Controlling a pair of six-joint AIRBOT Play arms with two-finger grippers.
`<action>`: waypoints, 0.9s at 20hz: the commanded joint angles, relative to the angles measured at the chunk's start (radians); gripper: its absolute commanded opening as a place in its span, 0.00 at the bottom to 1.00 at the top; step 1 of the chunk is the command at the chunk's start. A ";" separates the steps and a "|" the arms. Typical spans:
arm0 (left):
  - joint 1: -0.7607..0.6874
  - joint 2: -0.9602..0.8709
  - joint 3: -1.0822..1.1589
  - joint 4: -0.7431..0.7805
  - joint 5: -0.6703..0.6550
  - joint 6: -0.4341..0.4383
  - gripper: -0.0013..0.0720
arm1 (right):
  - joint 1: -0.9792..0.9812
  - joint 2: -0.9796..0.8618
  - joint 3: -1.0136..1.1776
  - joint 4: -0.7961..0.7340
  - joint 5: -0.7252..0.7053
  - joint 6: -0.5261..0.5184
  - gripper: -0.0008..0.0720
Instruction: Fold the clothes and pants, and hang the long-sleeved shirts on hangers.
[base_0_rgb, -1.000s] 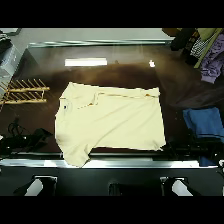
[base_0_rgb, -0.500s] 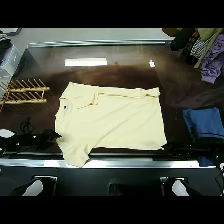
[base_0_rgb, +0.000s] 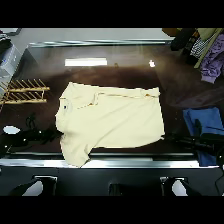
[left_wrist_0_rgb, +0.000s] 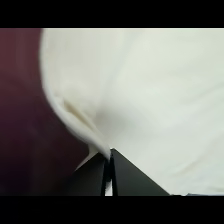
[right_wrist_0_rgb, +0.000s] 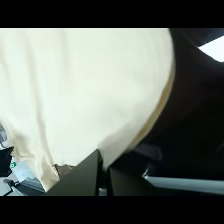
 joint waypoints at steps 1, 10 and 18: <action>-0.010 0.061 0.117 -0.087 -0.006 0.014 0.03 | 0.084 0.034 0.167 0.091 0.047 -0.023 0.05; -0.008 0.197 1.001 -0.086 -0.005 -0.133 0.03 | 0.477 0.036 1.237 -0.470 0.201 0.322 0.05; -0.008 0.390 1.331 0.285 -0.014 -0.494 0.03 | 0.477 0.210 1.674 -0.500 0.048 0.582 0.05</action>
